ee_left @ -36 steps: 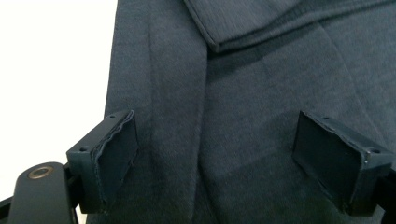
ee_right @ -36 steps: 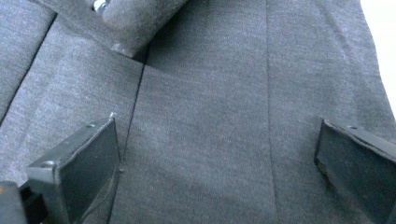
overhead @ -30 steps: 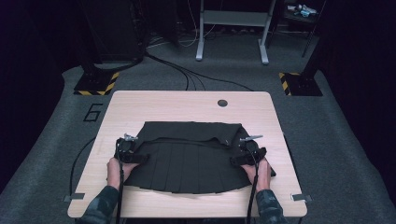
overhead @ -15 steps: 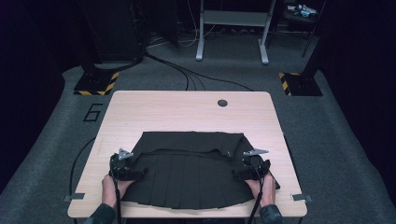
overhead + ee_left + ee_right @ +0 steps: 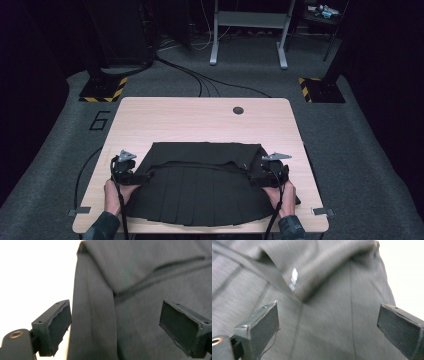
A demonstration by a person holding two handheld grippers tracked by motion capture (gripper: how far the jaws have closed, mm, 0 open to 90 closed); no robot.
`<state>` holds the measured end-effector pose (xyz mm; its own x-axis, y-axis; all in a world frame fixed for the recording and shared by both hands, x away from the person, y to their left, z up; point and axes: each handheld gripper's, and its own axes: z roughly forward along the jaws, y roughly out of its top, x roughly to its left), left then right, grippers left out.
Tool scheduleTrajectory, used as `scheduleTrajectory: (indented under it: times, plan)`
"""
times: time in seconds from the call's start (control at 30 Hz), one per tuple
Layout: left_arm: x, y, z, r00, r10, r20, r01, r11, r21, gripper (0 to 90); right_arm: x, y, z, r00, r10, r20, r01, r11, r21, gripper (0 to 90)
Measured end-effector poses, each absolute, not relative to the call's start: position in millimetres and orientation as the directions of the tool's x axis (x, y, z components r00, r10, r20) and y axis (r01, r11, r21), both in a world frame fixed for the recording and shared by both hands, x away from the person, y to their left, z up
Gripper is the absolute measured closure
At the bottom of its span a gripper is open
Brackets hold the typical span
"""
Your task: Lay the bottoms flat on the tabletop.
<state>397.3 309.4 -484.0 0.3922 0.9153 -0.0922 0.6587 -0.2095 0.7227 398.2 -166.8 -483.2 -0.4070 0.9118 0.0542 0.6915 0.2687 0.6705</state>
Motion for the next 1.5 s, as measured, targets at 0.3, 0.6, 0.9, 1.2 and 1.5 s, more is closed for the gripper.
scheduleTrajectory:
  times: [0.3, 0.6, 0.9, 1.2, 1.5]
  plan:
    - [426, 292, -487, 0.43, 0.9, -0.072, 0.669, -0.264, 0.695, 22.1, 424, -135, -476, -0.451, 0.892, 0.016, 0.673, 0.328, 0.663, 18.0]
    - [434, 277, -500, 0.432, 0.902, -0.022, 0.685, -0.311, 0.659, 47.9, 433, -130, -493, -0.431, 0.903, -0.009, 0.713, 0.346, 0.61, 48.9]
    - [433, 274, -503, 0.439, 0.898, 0.037, 0.681, -0.359, 0.638, 76.4, 431, -138, -501, -0.422, 0.906, 0.038, 0.719, 0.309, 0.622, 68.7]
    - [429, 274, -497, 0.432, 0.901, 0.038, 0.652, -0.341, 0.677, 80.2, 424, -143, -493, -0.427, 0.903, 0.051, 0.688, 0.288, 0.666, 72.7]
    - [426, 277, -489, 0.439, 0.898, 0.038, 0.629, -0.337, 0.701, 80.9, 421, -146, -483, -0.429, 0.902, 0.046, 0.667, 0.282, 0.69, 72.8]
